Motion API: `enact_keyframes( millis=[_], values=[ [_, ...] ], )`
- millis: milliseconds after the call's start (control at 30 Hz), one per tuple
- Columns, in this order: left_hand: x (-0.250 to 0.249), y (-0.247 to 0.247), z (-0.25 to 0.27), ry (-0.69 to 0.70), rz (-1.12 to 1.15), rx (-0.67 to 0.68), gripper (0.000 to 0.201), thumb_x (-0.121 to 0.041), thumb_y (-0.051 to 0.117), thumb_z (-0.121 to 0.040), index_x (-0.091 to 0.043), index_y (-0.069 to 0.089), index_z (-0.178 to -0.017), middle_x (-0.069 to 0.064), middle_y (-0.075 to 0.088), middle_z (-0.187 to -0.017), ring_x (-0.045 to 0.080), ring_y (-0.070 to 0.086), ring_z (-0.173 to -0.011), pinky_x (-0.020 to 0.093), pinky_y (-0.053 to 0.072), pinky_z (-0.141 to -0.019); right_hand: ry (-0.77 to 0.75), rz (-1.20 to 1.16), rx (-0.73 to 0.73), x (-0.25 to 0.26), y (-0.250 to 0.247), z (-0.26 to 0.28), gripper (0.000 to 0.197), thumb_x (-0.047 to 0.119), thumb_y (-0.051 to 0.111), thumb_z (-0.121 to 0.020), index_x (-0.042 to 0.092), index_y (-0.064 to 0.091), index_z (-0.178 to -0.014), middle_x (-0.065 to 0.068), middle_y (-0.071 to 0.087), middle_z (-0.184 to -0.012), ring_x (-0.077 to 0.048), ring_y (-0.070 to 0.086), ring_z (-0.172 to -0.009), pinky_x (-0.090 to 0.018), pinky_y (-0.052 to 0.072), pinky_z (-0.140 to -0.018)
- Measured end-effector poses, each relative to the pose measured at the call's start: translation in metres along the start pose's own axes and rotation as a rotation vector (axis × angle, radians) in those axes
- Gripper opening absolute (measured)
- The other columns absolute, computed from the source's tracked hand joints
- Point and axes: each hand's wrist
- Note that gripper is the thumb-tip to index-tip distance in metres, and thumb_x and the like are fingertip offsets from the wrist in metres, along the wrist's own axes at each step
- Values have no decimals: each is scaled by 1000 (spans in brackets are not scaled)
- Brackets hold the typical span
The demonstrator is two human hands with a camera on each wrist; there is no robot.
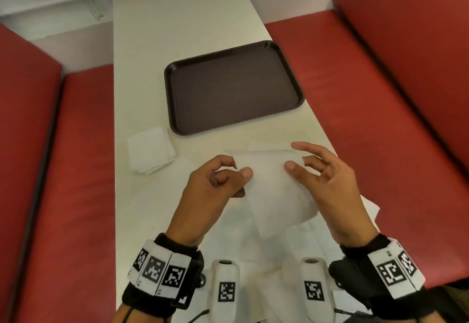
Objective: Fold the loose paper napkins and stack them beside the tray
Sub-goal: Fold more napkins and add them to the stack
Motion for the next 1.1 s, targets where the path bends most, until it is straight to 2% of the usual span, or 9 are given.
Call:
enact_keyframes(
  millis=[133, 267, 433, 500, 567, 667, 733, 833, 1100],
  values=[
    [-4, -37, 5, 115, -88, -12, 25, -23, 76, -80, -20, 68, -104, 8, 72, -86, 19, 69, -77, 27, 56, -77, 3, -51, -9, -4, 35, -1, 40, 25, 75, -77, 29, 67, -117, -5, 73, -101, -21, 73, -87, -39, 60, -81],
    [-3, -79, 6, 170, -188, 38, 21, -22, 69, -93, -10, 69, -110, 11, 70, -103, 30, 67, -91, 35, 55, -82, 76, -178, 97, -16, 66, -10, 44, 21, 71, -77, 21, 66, -121, -6, 72, -111, -22, 71, -98, -36, 61, -80],
    [-3, -120, 8, 295, -249, 8, 36, 5, 50, -89, -19, 76, -95, 1, 68, -99, 21, 64, -92, 27, 51, -78, 54, -254, 229, -25, 104, -18, 18, 17, 58, -90, 21, 74, -97, -1, 70, -110, -18, 67, -101, -30, 57, -78],
    [-1, -131, 9, 305, -254, -8, 37, 10, 49, -91, -16, 76, -89, 1, 67, -99, 20, 63, -93, 24, 50, -77, 77, -239, 290, -23, 118, -21, 33, 2, 41, -100, 14, 71, -92, 2, 68, -103, -13, 64, -94, -23, 53, -71],
    [1, -139, 8, 279, -236, -42, 38, 13, 47, -94, -14, 73, -89, -2, 67, -98, 17, 64, -93, 22, 50, -77, 130, -226, 318, -20, 129, -26, 37, 7, 32, -101, 8, 67, -89, 3, 67, -101, -11, 64, -89, -21, 52, -68],
    [3, -144, 6, 228, -139, -116, 31, 7, 44, -100, -12, 68, -96, 2, 68, -98, 18, 66, -87, 26, 53, -76, 113, -229, 323, -18, 145, -32, 28, 29, 50, -89, 11, 69, -80, 1, 68, -100, -11, 65, -89, -21, 53, -70],
    [4, -145, 2, 124, 5, -199, 19, -1, 46, -102, -10, 62, -106, 10, 70, -96, 24, 68, -79, 32, 56, -74, 39, -93, 267, -18, 151, -36, 6, 13, 67, -86, 11, 70, -81, 7, 71, -94, -6, 67, -81, -17, 52, -69],
    [15, -151, -5, -50, 21, -212, 10, -15, 63, -94, -12, 68, -103, 10, 74, -91, 29, 70, -80, 40, 58, -80, -3, 32, 210, -24, 163, -45, 12, 0, 71, -83, 10, 67, -89, 9, 71, -96, -6, 68, -73, -19, 54, -63],
    [35, -203, -59, -157, -31, -377, 5, -11, 73, -88, -6, 72, -89, 2, 73, -77, 10, 63, -67, 21, 56, -66, -40, 133, 126, -38, 178, -75, 27, 0, 71, -84, 15, 61, -104, 2, 66, -107, -15, 70, -76, -20, 57, -75]
  ],
)
Point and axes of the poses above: each hand's wrist, its own z-axis away from the middle knuckle, its own y-axis out of the palm, x = y × z
